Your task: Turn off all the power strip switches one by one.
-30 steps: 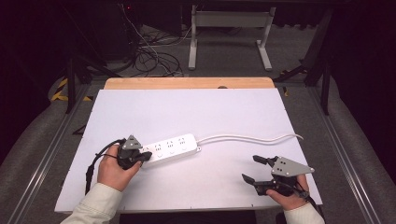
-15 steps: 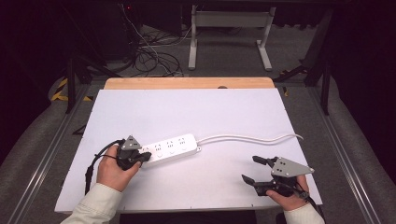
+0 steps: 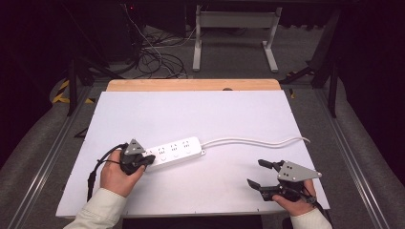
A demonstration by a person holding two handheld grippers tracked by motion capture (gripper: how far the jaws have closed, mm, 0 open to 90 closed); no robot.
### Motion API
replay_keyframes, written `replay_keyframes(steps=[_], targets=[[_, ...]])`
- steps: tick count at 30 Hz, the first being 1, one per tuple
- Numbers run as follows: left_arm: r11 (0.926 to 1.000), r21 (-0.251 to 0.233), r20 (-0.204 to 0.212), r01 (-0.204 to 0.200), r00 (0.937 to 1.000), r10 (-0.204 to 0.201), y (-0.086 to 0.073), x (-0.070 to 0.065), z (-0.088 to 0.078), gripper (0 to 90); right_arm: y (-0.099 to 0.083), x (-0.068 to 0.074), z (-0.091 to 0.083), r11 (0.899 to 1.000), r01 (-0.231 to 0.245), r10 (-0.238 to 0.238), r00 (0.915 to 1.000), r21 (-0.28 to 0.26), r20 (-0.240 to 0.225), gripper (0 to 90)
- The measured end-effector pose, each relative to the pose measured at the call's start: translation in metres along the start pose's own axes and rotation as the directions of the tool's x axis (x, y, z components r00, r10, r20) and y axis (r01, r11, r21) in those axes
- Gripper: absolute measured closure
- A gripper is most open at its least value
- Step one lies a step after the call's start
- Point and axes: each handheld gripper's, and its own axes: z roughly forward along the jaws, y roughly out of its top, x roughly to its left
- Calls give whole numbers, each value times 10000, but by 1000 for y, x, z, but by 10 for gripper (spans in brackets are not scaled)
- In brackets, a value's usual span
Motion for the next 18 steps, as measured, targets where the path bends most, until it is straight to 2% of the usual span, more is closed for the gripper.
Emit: replay_keyframes(steps=[2, 5, 8, 11, 12, 14, 15, 18], targets=[[9984, -555, -126, -81, 9999, 74, 4, -1, -6, 900, 0, -1, 0, 10000, -8, 8, 10000, 3, 13, 257], [9966, -822, -18, -56, 10000, 55, 7, -1, -12, 900, -1, -2, 2, 10000, -20, 20, 10000, 48, -11, 257], [9970, -772, -76, -88, 9999, 82, 6, 1, -12, 900, -1, -1, 2, 10000, 14, -13, 10000, 60, -18, 257], [9954, -953, -24, -68, 10000, 66, 7, 0, -15, 900, 0, -1, 1, 10000, 16, -16, 10000, 51, 2, 257], [9940, -1097, 155, 15, 9999, 2, 9, -1, -16, 900, 0, -1, 1, 10000, 19, -19, 10000, 51, 9, 257], [9936, -1132, 220, 0, 9998, 26, 12, -3, -15, 900, -1, -1, 2, 10000, 0, 0, 10000, 66, 7, 257], [9931, -1172, 383, 76, 9993, -31, 14, -4, -13, 900, -1, -1, 2, 10000, -2, 2, 10000, 64, -18, 257], [9933, -1152, 533, 41, 9986, 20, 19, -8, -6, 900, -1, 0, 4, 9999, 24, -23, 10000, 132, -57, 257]])
